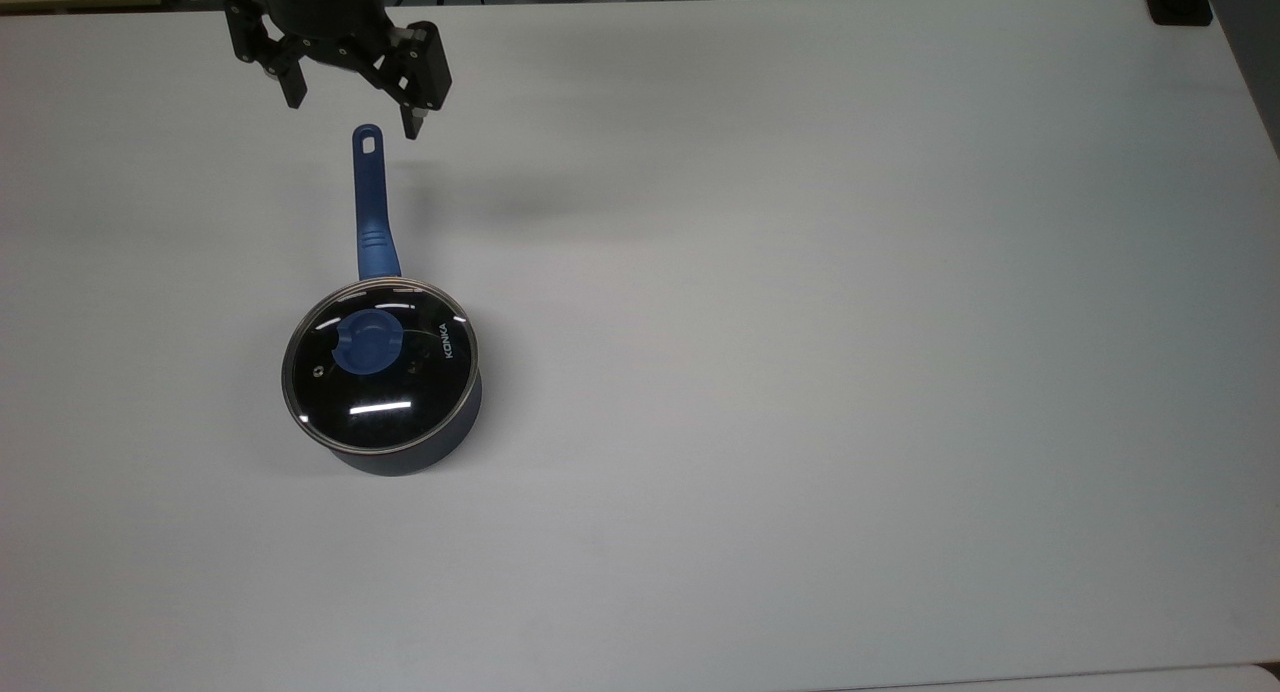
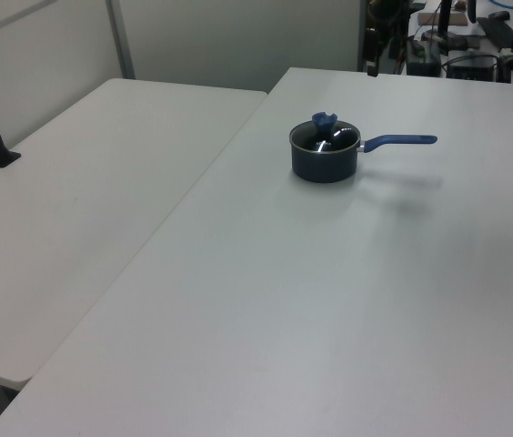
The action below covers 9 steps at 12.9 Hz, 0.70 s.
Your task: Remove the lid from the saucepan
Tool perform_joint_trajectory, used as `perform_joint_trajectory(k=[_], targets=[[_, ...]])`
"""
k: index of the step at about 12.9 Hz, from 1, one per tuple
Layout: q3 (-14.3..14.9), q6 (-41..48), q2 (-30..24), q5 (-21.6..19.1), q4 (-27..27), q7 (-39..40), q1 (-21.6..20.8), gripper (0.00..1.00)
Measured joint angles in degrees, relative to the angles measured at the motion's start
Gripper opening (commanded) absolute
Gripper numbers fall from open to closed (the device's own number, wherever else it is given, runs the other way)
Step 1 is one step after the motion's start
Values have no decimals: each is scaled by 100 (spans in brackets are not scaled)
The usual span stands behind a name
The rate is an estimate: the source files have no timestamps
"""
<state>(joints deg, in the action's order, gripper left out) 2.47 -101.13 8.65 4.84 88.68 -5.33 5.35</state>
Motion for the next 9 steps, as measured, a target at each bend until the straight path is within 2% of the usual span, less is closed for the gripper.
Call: perform_joint_trajectory(k=[9], targets=[[-2, 176, -292, 0, -26, -1, -8, 100]])
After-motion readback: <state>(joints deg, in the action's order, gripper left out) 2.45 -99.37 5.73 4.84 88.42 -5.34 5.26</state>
